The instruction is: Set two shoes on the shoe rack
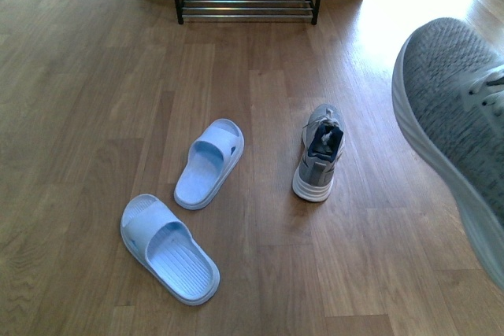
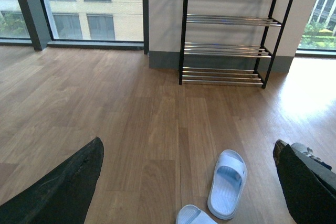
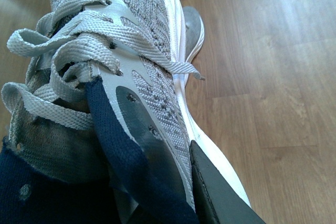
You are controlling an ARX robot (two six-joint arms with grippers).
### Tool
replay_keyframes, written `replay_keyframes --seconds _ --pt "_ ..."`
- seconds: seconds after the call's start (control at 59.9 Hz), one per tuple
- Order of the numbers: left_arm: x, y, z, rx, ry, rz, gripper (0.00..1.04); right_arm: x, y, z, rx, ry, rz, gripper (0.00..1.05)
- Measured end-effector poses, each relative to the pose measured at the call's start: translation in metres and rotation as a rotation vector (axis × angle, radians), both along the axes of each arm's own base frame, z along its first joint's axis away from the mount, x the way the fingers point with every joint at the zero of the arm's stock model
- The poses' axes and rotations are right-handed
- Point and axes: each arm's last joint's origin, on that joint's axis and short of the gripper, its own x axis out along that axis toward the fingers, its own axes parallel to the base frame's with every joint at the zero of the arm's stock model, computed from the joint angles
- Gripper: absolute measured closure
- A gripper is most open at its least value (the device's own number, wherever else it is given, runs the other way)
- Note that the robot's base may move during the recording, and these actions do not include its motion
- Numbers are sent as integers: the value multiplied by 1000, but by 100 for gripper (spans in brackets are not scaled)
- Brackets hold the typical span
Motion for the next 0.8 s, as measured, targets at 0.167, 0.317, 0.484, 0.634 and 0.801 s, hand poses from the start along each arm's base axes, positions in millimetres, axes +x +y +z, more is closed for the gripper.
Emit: replay_keyframes --seconds 0.167,0.317,0.484,0.634,0.801 --pt "0 0 0 0 0 0 9 -10 1 11 -22 -70 -20 103" --pt "0 0 0 0 0 0 9 -11 1 10 -20 -67 -21 103" --pt "0 0 0 0 0 3 9 -11 1 10 -20 -67 -21 103" --pt "0 0 0 0 0 3 9 -11 2 10 -16 -68 -12 103" --pt "0 0 0 0 0 2 9 -11 1 10 -20 -66 -20 103"
